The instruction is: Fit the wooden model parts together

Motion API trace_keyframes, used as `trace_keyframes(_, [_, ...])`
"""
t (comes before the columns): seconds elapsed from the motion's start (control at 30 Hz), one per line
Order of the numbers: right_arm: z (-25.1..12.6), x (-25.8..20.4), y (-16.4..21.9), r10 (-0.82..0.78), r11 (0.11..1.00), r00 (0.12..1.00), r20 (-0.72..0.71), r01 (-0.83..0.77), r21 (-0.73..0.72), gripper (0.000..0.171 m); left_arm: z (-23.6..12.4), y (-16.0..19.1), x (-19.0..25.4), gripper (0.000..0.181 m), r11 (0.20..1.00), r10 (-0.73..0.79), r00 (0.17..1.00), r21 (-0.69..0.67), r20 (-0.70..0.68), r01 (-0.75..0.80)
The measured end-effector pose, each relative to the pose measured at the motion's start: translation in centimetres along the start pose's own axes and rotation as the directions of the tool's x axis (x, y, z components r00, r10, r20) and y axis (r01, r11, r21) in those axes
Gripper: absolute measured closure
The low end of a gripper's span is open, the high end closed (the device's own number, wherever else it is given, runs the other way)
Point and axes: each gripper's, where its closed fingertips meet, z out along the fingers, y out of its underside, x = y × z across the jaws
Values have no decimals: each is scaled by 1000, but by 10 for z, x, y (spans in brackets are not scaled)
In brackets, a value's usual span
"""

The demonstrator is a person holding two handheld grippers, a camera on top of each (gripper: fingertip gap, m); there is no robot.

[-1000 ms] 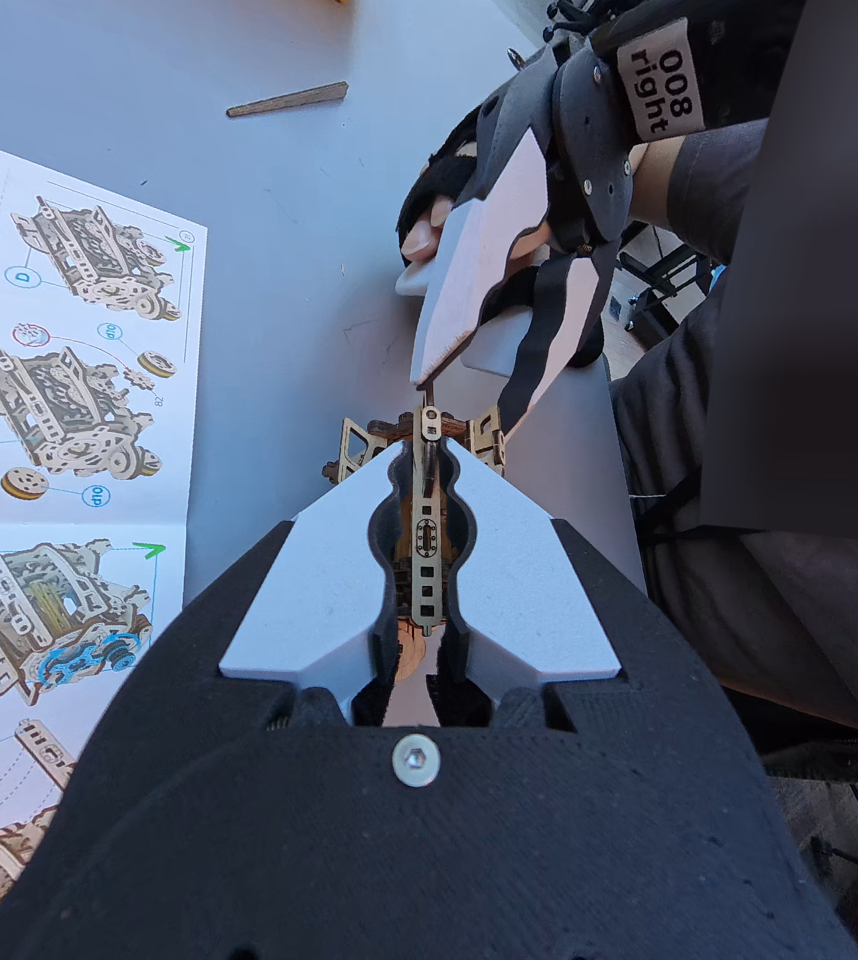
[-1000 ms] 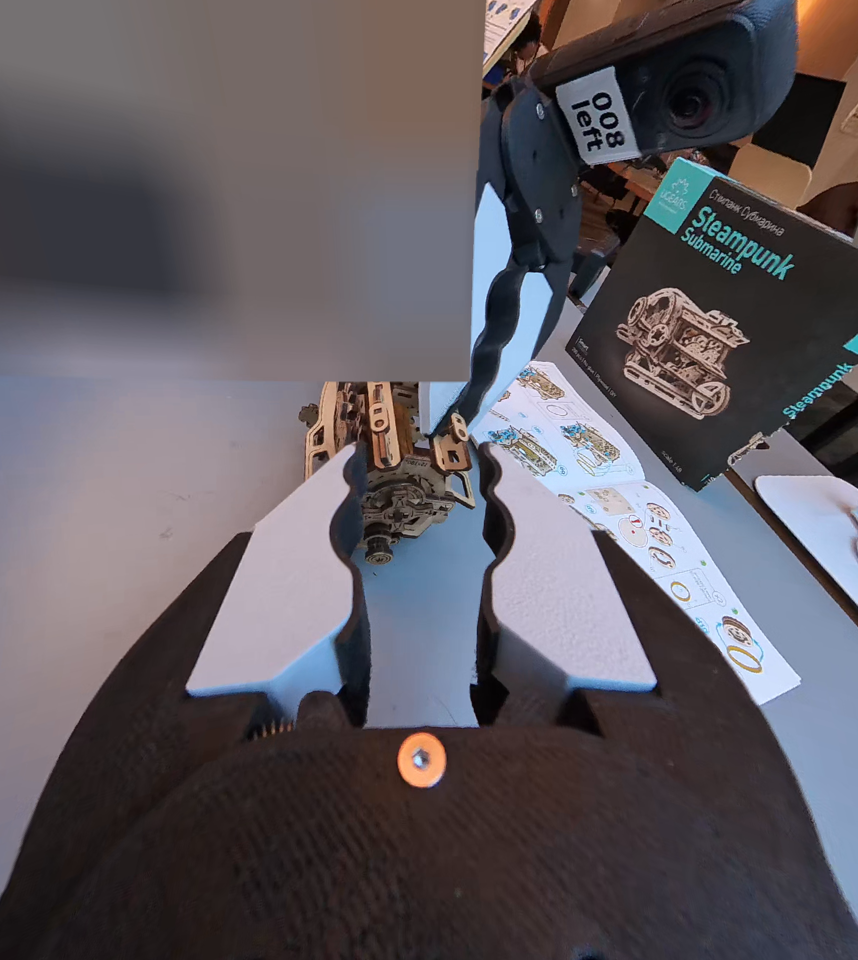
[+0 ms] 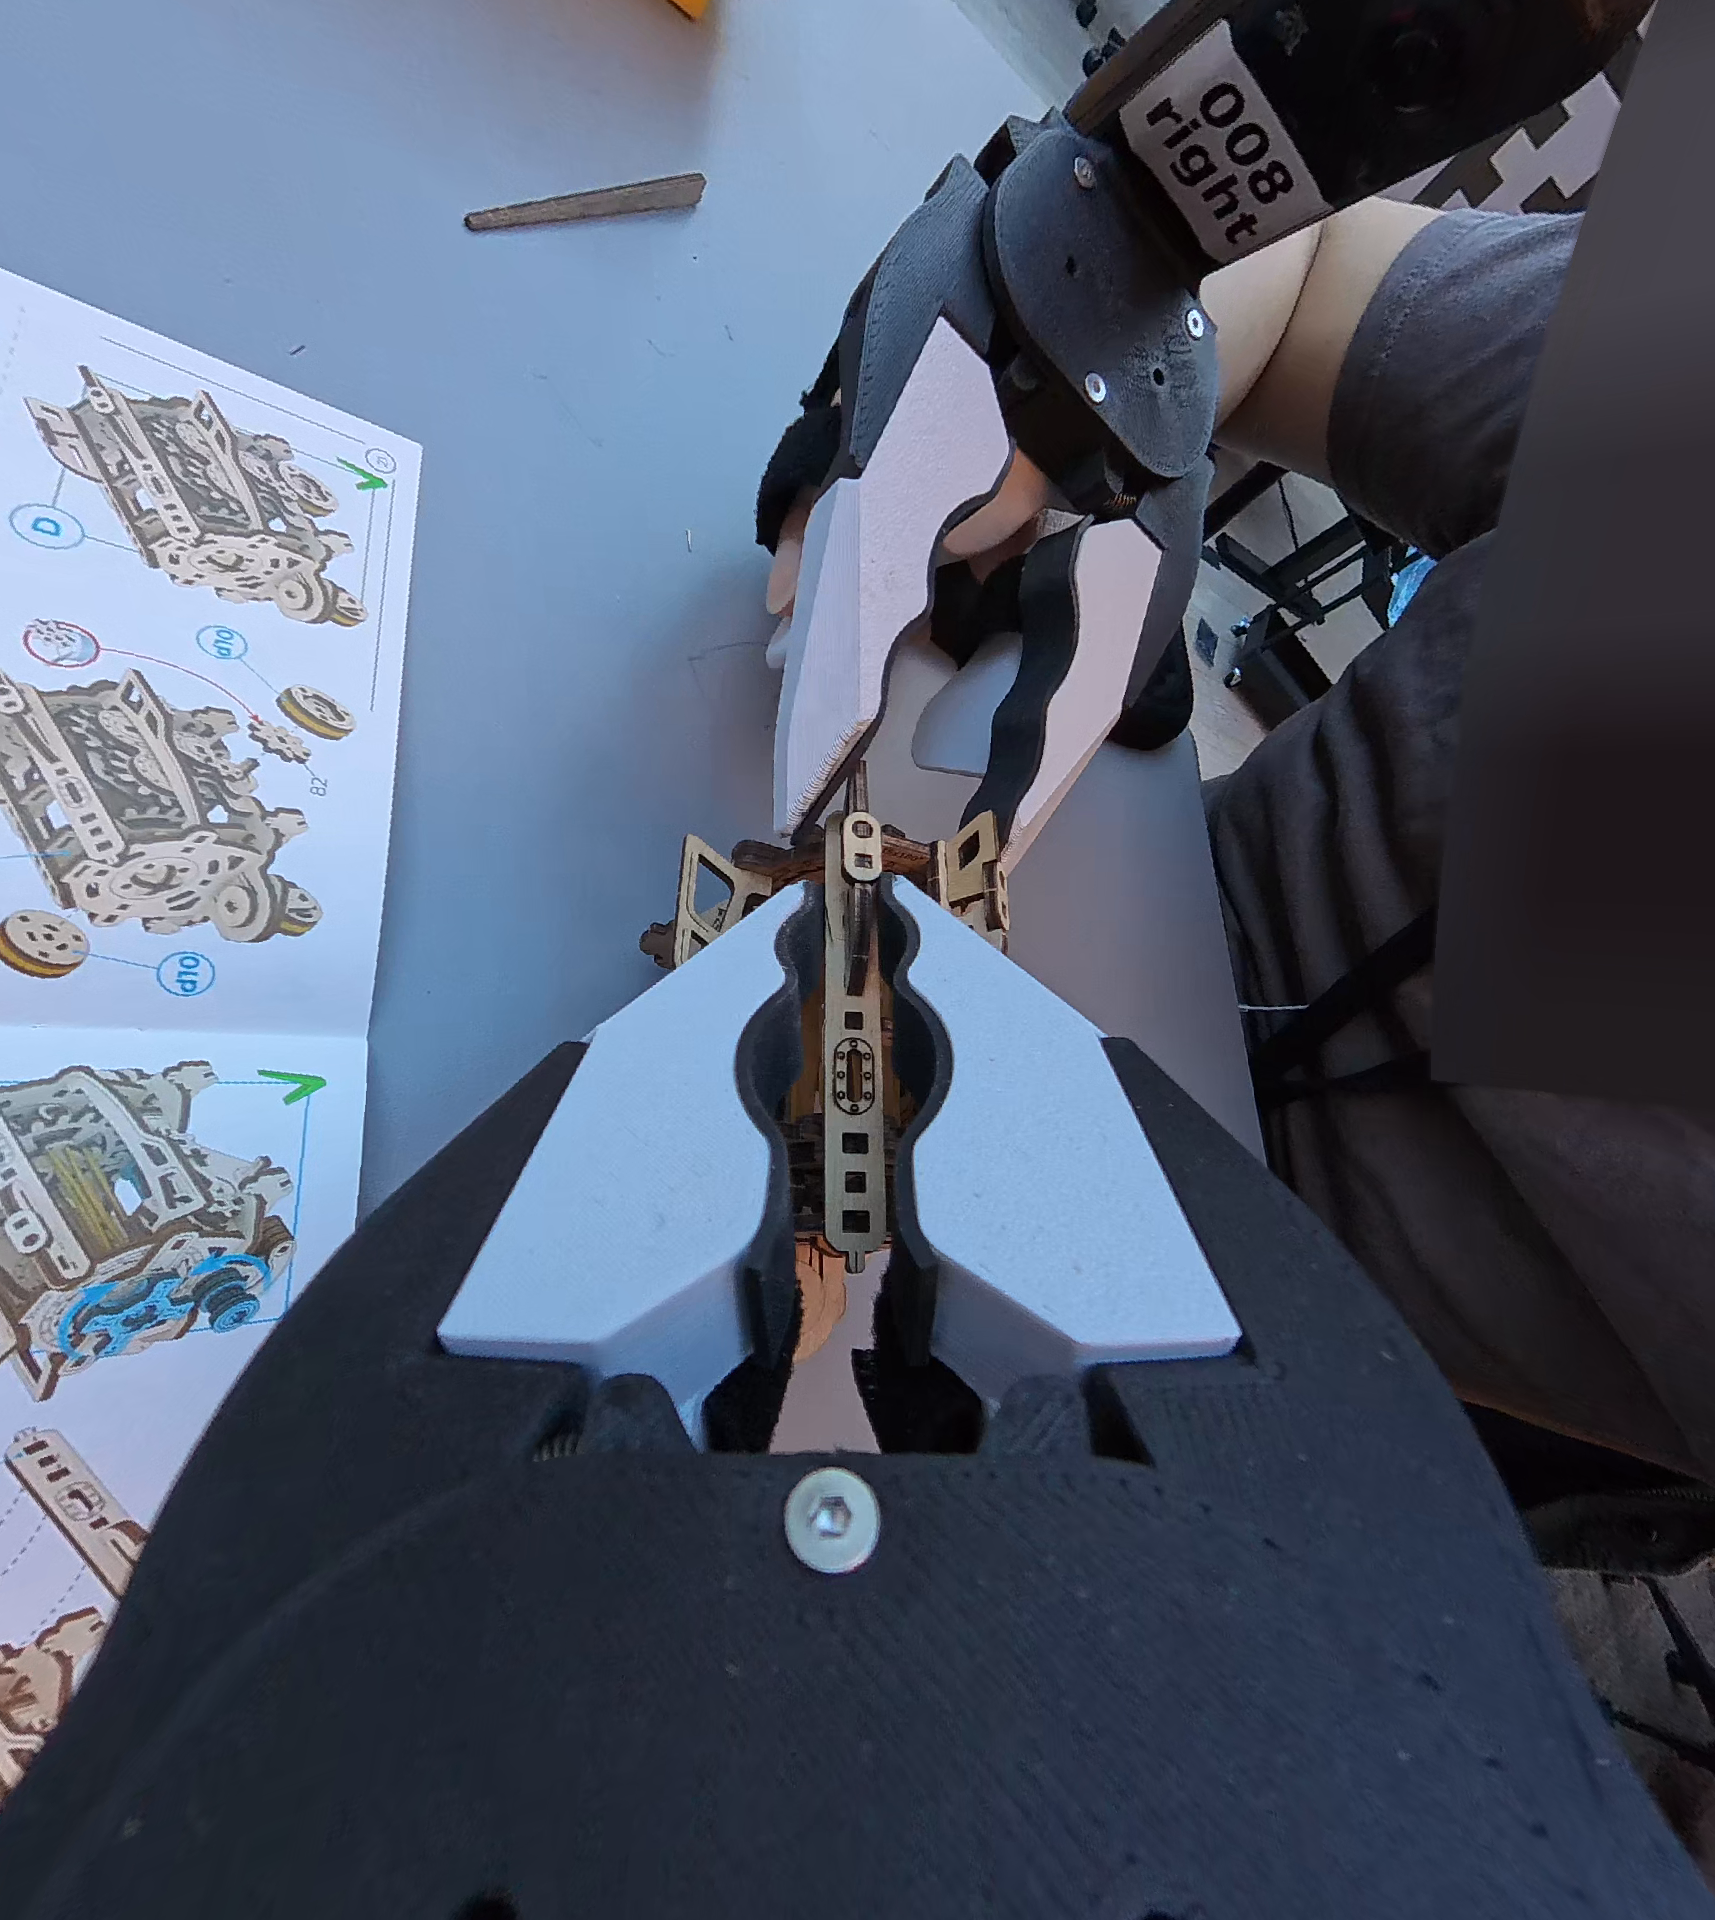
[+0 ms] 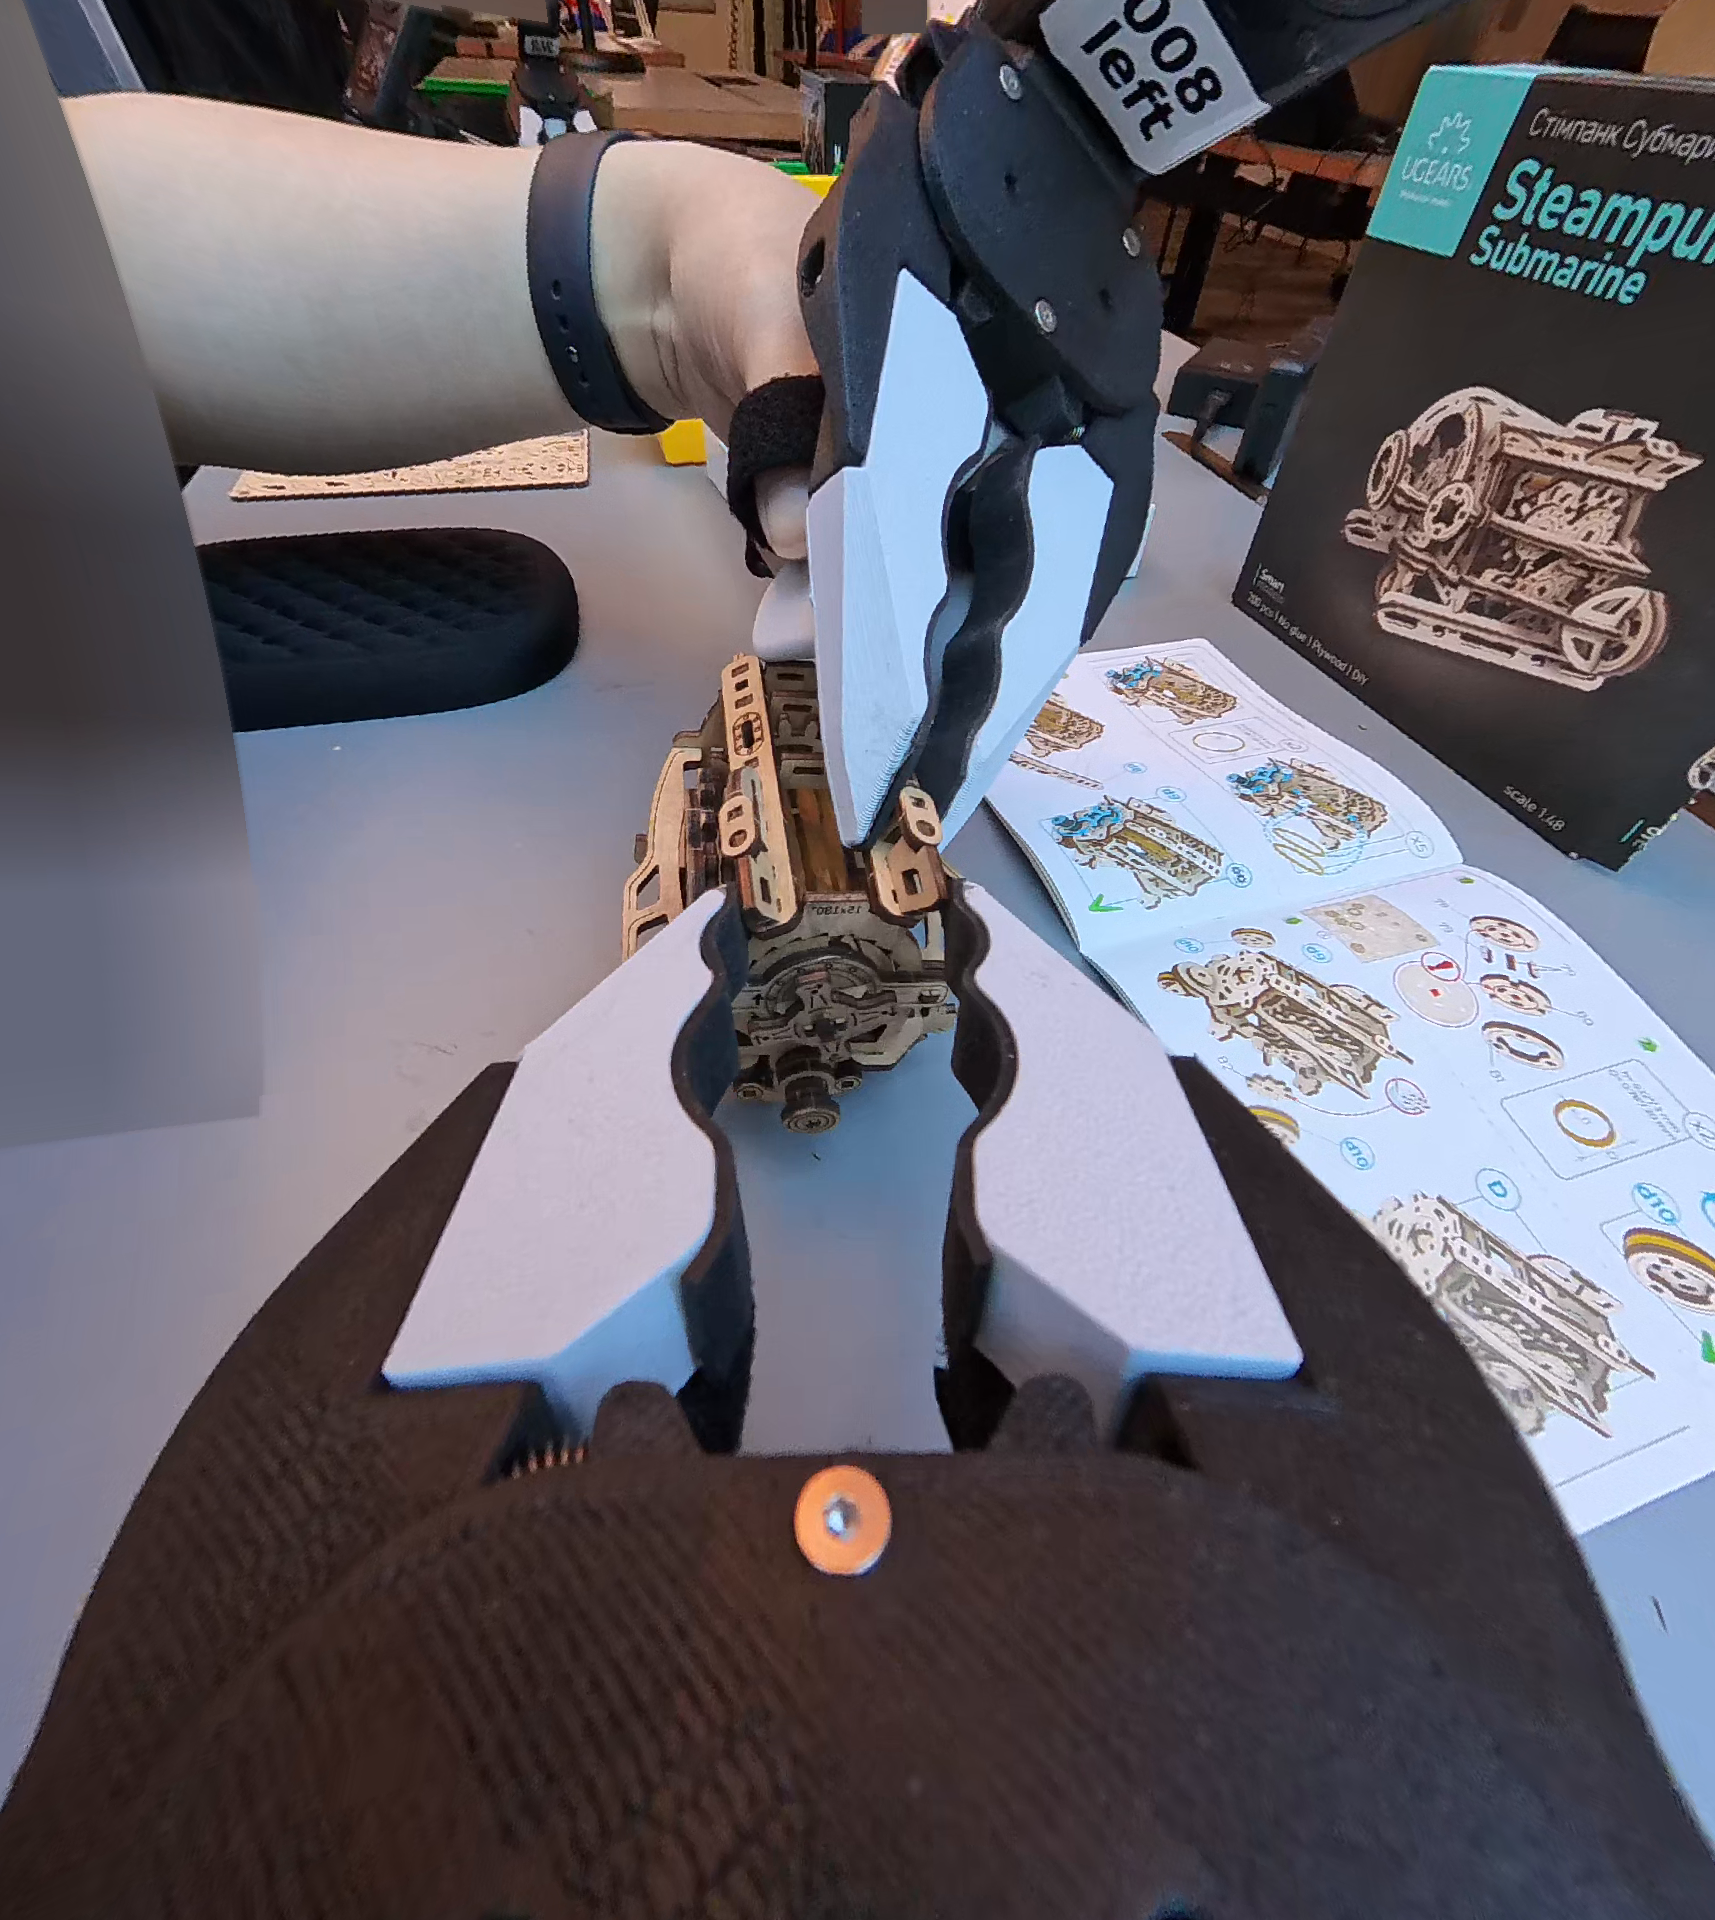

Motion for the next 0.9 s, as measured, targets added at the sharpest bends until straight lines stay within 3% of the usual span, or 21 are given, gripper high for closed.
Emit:
trace_keyframes(0.53, [2, -3, 0, -13, 1000, 1000, 17, 13, 3, 136, 0, 1, 2, 174, 1000, -6, 1000, 5, -6, 6])
trace_keyframes(0.67, [1, 1, 0, -12, 1000, 1000, -3, 12, 10, 124, 0, 1, 3, 174, 1000, -15, 1000, 11, -19, 15])
trace_keyframes(0.77, [1, -4, 0, -6, 1000, 999, 34, 6, 7, 136, 0, 1, 3, 174, 1000, -18, 1000, 12, -20, 18])
trace_keyframes(0.9, [1, -5, 0, -28, 1000, 999, 28, 28, 9, 136, 0, 1, 3, 173, 1000, -12, 1000, 10, -21, 13])
